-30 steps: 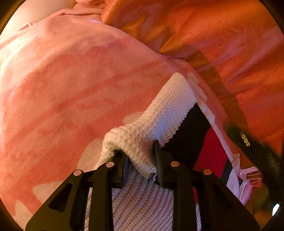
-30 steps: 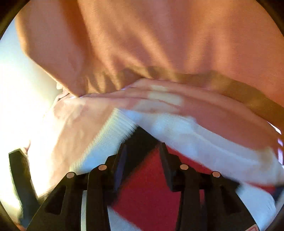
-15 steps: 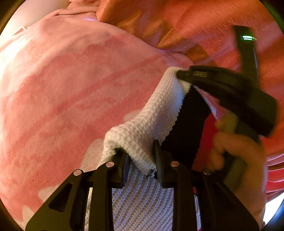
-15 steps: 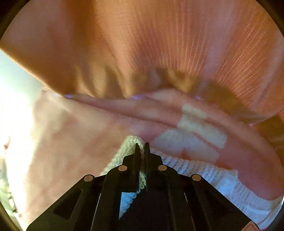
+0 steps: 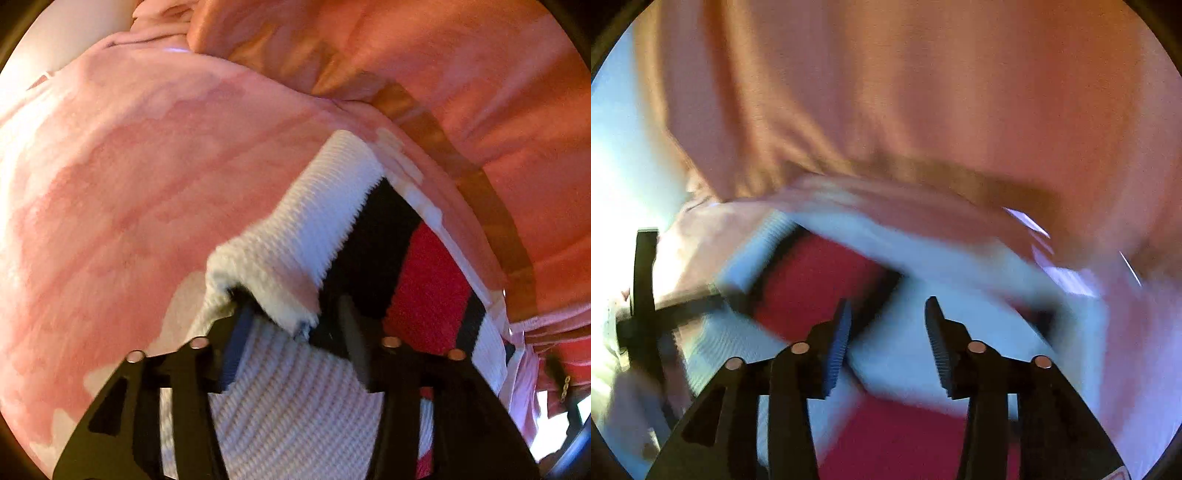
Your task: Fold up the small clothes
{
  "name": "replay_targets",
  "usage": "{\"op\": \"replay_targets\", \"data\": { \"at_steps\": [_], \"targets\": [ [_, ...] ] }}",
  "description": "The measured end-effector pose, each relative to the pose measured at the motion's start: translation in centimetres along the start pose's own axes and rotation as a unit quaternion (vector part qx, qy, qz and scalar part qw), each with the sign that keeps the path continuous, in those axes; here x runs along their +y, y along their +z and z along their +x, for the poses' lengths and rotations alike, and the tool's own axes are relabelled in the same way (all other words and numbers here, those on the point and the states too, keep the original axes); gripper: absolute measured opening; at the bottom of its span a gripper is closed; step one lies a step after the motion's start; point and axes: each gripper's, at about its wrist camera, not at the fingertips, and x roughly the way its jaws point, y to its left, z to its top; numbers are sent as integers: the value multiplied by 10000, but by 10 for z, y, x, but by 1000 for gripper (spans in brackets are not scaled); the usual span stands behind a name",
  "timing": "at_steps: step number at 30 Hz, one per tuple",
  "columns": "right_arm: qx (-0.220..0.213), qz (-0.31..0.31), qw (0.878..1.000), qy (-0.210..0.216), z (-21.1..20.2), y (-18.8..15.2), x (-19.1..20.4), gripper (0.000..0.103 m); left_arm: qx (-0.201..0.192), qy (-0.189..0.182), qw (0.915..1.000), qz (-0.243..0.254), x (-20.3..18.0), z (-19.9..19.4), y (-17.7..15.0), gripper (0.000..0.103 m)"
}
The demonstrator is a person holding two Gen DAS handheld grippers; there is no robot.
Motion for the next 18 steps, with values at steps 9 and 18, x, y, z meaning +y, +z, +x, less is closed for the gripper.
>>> {"op": "replay_targets", "data": {
  "at_steps": [9,18],
  "targets": [
    [695,1504,9851,-463,-95,-199,-84,52,62,-407,9975,567,20,-62,-60,74],
    [1028,1864,9771,-62,-91,-306,-51,60,-11,113,9970,770,120,-116,-138,83]
  ]
}}
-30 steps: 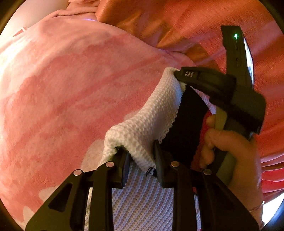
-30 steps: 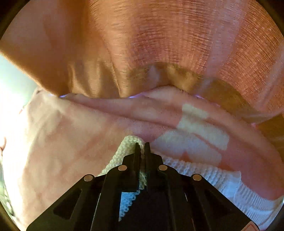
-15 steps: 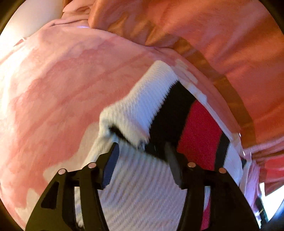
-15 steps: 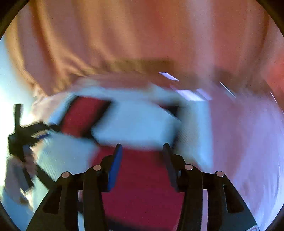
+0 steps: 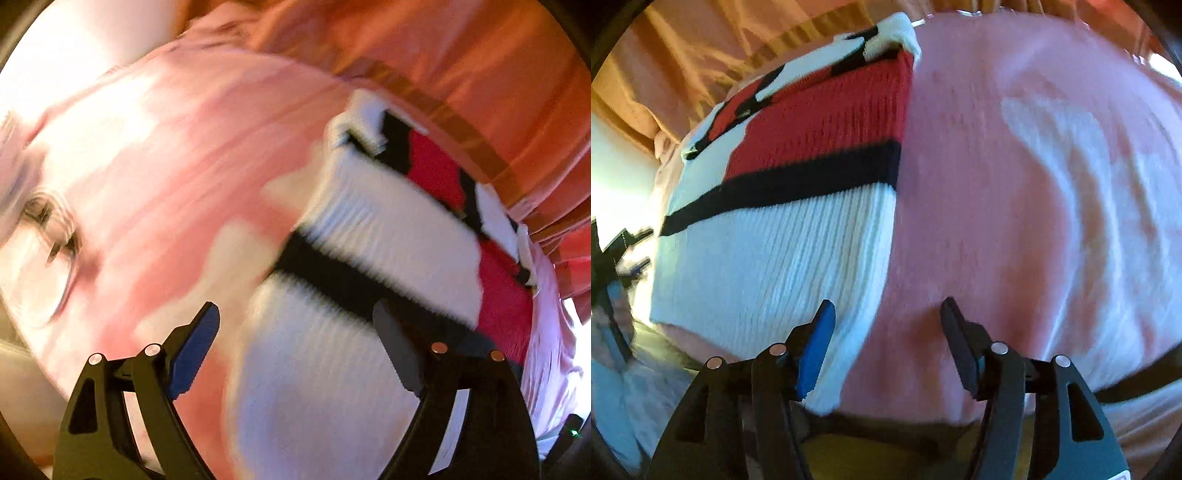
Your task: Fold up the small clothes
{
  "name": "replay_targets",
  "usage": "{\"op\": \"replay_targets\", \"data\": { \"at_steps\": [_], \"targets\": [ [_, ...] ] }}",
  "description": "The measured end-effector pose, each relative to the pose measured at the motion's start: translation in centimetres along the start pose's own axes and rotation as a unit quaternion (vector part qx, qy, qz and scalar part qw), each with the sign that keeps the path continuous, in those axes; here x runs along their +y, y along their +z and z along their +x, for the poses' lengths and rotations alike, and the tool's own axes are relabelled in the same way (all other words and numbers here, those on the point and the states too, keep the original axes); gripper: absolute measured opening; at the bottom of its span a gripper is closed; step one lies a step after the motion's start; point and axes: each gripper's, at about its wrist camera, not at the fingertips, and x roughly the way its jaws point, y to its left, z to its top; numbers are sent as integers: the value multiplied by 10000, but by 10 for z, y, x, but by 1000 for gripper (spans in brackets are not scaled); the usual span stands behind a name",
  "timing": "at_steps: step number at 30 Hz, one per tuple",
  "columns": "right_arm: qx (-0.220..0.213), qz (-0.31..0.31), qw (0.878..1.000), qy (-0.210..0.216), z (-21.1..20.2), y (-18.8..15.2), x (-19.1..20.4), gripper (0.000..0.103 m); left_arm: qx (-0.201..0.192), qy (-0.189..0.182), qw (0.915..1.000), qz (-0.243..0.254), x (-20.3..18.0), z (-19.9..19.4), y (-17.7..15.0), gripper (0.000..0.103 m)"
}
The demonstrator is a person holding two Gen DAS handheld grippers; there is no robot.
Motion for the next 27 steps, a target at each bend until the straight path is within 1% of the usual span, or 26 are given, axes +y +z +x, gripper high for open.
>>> {"op": "replay_targets", "data": {
  "at_steps": [2,3,4,5,7,9,11,12,13,14,15,16,17,18,19,20,22,23,26,27],
  "targets": [
    [41,9,9998,170,-4,-7,5,60,179,-46,9995,-263,16,-1,-11,83],
    [55,38,9997,244,-4,-9,8,60,319,-161,9985,-406,23,0,-18,83],
    [59,54,9995,307,-4,-13,11,62,379,-240,9978,-495,28,0,-23,83],
    [52,23,9994,331,-6,-16,14,62,268,-265,9982,-468,29,-5,-27,83],
    [14,-29,9992,389,-6,-21,22,62,326,-299,9982,-402,28,-7,-36,83],
    [10,-3,9985,556,-5,-24,27,62,325,-367,9981,-366,27,-10,-42,83],
    [-7,-40,9980,634,-3,-27,33,62,426,-643,9962,-408,22,-9,-46,83],
    [-57,-112,9984,555,-1,-27,38,61,485,-795,9949,-377,19,-9,-50,83],
    [-120,-183,9985,493,-1,-27,40,53,520,-836,9947,-310,15,-9,-53,79],
    [-154,-264,9987,411,-1,-27,42,42,521,-797,9953,-197,9,-9,-56,72],
    [-183,-326,9989,294,-1,-26,42,8,510,-696,9962,-70,5,-9,-59,67],
    [-124,-262,9990,352,0,-25,39,8,498,-570,9971,43,2,-9,-61,51],
    [-117,-106,9986,514,-2,-22,33,8,534,-539,9971,114,1,-9,-62,19],
    [-227,14,9978,630,-10,-20,28,7,706,-691,9951,60,2,-8,-65,5],
    [-379,-10,9974,620,-21,-17,27,7,806,-827,9933,-71,4,-8,-67,6],
    [-587,-51,9964,608,-35,-13,26,6,752,-919,9928,-126,4,-14,-71,6],
    [-830,-83,9948,586,-58,-8,22,6,604,-902,9940,107,-3,-29,-77,5],
    [-975,-131,9936,558,-76,-6,19,6,531,-987,9934,234,-10,-41,-82,5],
    [-1110,-293,9923,475,-108,-7,12,6,507,-1211,9905,397,-21,-71,-95,5],
    [-1113,-368,9923,408,-122,-13,9,6,492,-1209,9902,491,-24,-80,-100,5]
  ]
}}
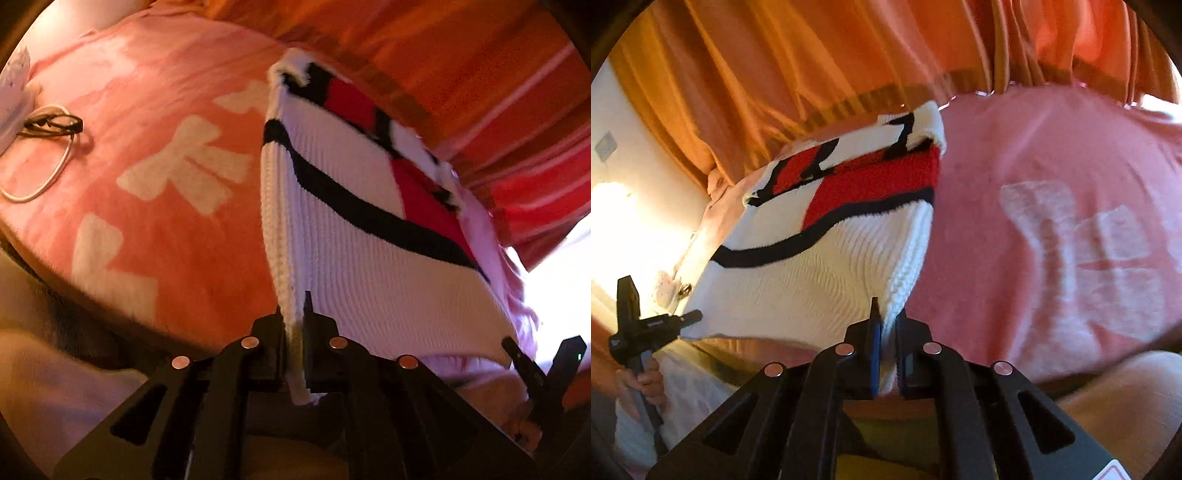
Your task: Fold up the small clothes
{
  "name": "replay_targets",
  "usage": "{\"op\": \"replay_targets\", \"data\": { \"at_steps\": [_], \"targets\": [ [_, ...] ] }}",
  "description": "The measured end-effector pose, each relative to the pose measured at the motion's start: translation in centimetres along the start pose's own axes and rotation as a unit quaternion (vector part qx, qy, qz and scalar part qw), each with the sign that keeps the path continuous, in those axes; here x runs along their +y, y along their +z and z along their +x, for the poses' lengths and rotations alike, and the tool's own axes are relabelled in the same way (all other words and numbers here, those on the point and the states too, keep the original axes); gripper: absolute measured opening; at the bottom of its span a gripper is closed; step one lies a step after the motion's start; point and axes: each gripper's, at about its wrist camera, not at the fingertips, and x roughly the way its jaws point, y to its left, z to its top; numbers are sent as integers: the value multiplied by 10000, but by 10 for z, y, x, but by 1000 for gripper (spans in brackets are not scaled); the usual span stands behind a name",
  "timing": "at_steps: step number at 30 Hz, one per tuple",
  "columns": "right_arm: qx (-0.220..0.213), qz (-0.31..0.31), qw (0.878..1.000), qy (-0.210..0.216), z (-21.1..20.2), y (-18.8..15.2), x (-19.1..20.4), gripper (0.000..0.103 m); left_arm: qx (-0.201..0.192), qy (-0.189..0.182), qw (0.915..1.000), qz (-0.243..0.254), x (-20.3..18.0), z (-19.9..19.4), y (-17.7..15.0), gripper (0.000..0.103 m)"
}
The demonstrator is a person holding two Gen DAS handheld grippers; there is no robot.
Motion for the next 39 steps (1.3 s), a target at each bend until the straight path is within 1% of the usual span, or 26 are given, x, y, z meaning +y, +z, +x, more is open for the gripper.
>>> {"op": "replay_targets", "data": {
  "at_steps": [2,3,6,8,10,12,13,14,15,16,17,18,19,20,21,23,24,26,27,28,30,33,35,36,38,39],
  "targets": [
    [52,-123,9999,-99,-16,-8,-4,6,21,-18,9998,202,-11,-15,-14,5],
    [117,-163,9996,-172,-26,-14,-6,6,72,-16,9996,283,-18,-26,-26,5],
    [357,-91,9991,-220,-51,-36,-15,6,156,-29,9994,299,-23,-51,-53,5],
    [440,-65,9988,-186,-64,-48,-16,6,58,11,9997,253,-26,-71,-69,5],
    [429,12,9990,-106,-80,-54,-13,6,-146,29,9998,117,-29,-91,-74,5],
    [185,10,9998,82,-100,-46,-5,6,-438,-48,9990,36,-34,-113,-67,5],
    [8,-71,9998,160,-108,-36,-3,6,-611,-83,9980,104,-41,-122,-57,5],
    [-262,-202,9992,219,-117,-19,2,6,-753,-122,9968,239,-49,-129,-47,5],
    [-462,-281,9982,268,-120,-5,3,6,-1004,-172,9934,524,-65,-135,-30,5],
    [-681,-353,9964,350,-122,12,3,6,-1215,-166,9899,718,-75,-138,-15,5],
    [-853,-392,9947,423,-119,30,2,6,-1344,-159,9871,855,-83,-134,0,5],
    [-1054,-390,9924,509,-111,56,-2,6,-1490,-150,9838,990,-92,-128,18,5],
    [-1155,-363,9910,566,-100,76,-6,6,-1613,-105,9810,1070,-99,-118,37,5],
    [-1248,-251,9900,615,-80,104,-13,6,-1726,-10,9789,1094,-105,-102,62,5],
    [-1242,-133,9899,675,-63,122,-17,6,-1742,39,9790,1057,-108,-89,80,5],
    [-1116,144,9906,778,-22,157,-27,6,-1698,243,9810,907,-109,-52,120,5],
    [-983,280,9914,812,6,174,-31,6,-1599,385,9830,812,-107,-27,142,5],
    [-721,456,9941,670,60,200,-36,6,-1479,622,9848,663,-97,7,169,5],
    [-606,511,9949,626,79,207,-38,6,-1343,785,9861,591,-91,32,185,5],
    [-475,568,9959,523,104,215,-41,6,-1271,913,9862,540,-85,51,194,5],
    [-221,653,9967,425,141,223,-45,6,-1047,1158,9864,515,-75,92,212,5],
    [107,665,9975,228,184,232,-51,6,-838,1302,9868,472,-64,130,225,5],
    [241,610,9978,117,203,235,-52,6,-711,1361,9871,446,-58,151,232,6],
    [335,608,9975,137,211,235,-53,9,-684,1395,9865,509,-57,157,233,6],
    [430,678,9964,274,215,230,-56,13,-756,1421,9850,618,-61,163,236,10],
    [427,701,9963,269,213,230,-57,17,-811,1353,9854,643,-62,164,237,11]
  ]
}}
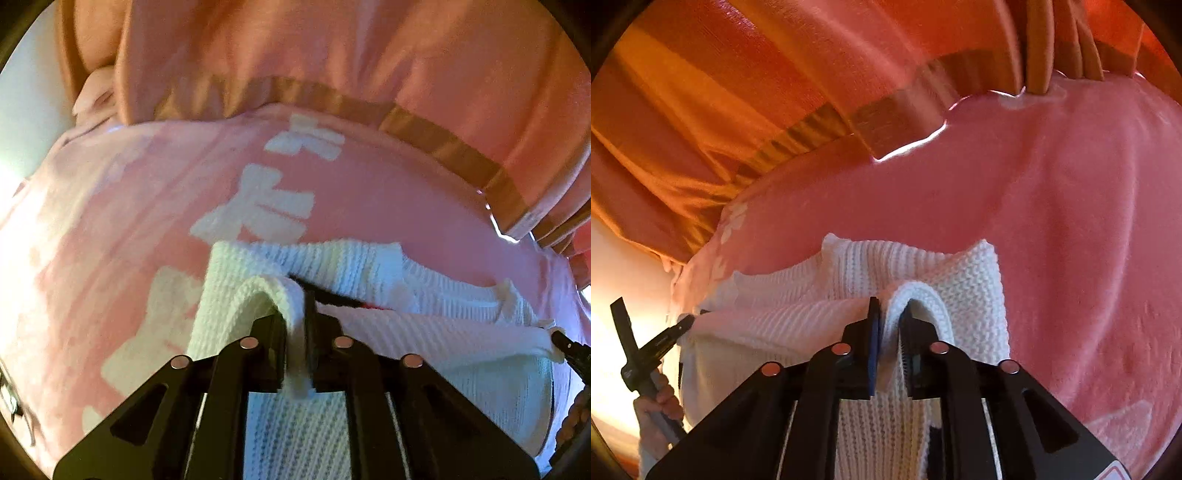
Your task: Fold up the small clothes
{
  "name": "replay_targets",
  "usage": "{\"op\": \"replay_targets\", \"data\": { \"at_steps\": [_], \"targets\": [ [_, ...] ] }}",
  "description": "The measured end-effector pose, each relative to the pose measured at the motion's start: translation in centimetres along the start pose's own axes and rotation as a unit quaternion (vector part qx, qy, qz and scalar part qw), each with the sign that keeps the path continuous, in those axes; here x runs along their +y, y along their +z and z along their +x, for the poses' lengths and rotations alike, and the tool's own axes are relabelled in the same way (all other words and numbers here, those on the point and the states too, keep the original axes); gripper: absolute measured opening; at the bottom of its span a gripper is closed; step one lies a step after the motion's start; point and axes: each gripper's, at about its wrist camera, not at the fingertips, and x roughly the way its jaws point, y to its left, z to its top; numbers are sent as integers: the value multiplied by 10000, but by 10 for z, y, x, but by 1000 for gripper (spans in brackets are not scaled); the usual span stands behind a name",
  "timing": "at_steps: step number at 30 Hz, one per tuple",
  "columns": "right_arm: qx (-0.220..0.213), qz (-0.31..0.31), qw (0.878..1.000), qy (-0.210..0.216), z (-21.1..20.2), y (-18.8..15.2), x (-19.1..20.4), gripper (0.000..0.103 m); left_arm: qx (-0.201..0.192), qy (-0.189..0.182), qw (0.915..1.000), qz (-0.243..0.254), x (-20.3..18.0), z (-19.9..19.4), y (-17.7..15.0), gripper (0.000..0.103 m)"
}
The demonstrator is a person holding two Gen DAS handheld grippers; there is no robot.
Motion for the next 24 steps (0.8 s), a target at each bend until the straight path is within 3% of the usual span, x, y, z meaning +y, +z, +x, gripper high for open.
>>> {"op": "replay_targets", "data": {
  "at_steps": [1,2,3,4,5,7,11,15,18,20,21,23,24],
  "targets": [
    [-62,-46,10000,45,-7,1,2,22,-18,-100,9999,-106,1,-2,2,15],
    [-257,-144,9995,98,-20,4,5,28,-43,-297,9992,-252,3,-3,4,27],
    [-521,-236,9983,73,-33,5,7,50,-142,-538,9977,-380,7,-8,5,36],
    [-752,-299,9967,-32,-41,5,7,71,-297,-545,9970,-461,10,-14,6,54],
    [-1012,-368,9941,-155,-50,5,9,73,-489,-465,9964,-507,13,-19,6,63],
    [-1074,-601,9921,-244,-58,4,10,73,-746,-441,9954,-409,17,-30,9,63],
    [-461,-767,9953,-364,-30,-5,5,72,-713,-385,9964,-234,19,-29,12,71],
    [125,-1008,9935,-505,6,-15,7,69,-301,-289,9991,-110,15,-5,13,71],
    [163,-1089,9919,-627,17,-18,11,67,-6,-333,9994,-60,11,10,11,62],
    [97,-1027,9930,-573,18,-17,8,58,133,-410,9991,-37,8,17,10,45],
    [103,-934,9944,-482,19,-15,6,51,253,-480,9985,23,5,22,8,38],
    [97,-778,9965,-304,21,-13,2,13,385,-401,9984,141,2,27,6,12],
    [140,-717,9970,-257,22,-11,1,7,360,-265,9988,216,1,27,5,7]
  ]
}}
